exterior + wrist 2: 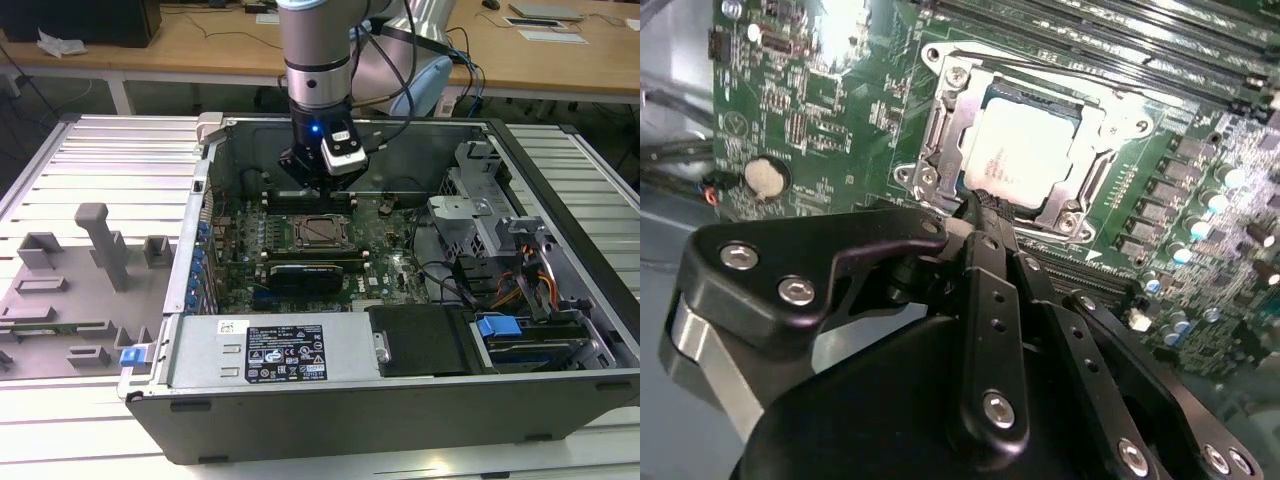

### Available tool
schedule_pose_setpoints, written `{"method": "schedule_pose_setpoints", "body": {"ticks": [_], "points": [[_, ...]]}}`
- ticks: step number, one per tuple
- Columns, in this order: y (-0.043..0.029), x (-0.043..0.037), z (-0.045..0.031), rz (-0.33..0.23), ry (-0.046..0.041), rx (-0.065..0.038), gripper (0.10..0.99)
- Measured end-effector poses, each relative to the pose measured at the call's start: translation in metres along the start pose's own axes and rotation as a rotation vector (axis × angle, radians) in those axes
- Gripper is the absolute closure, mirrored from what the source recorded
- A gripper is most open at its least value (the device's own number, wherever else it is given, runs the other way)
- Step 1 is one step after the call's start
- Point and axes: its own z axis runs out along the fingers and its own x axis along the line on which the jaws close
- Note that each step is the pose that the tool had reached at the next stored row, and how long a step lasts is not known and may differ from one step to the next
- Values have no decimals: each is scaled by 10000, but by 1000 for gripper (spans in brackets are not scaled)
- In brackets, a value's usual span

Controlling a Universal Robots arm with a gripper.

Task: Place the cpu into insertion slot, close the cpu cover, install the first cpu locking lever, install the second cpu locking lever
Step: 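Install the first cpu locking lever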

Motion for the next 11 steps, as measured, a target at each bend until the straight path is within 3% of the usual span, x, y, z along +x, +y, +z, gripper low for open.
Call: {"method": "schedule_pose_setpoints", "body": {"ticks": [1,4,8,11], "points": [[0,-2,6,-420,12,-51,980],[-5,-4,10,-810,22,-98,980],[-67,-18,11,-933,24,-110,980],[-128,-31,12,-992,26,-60,980]]}}
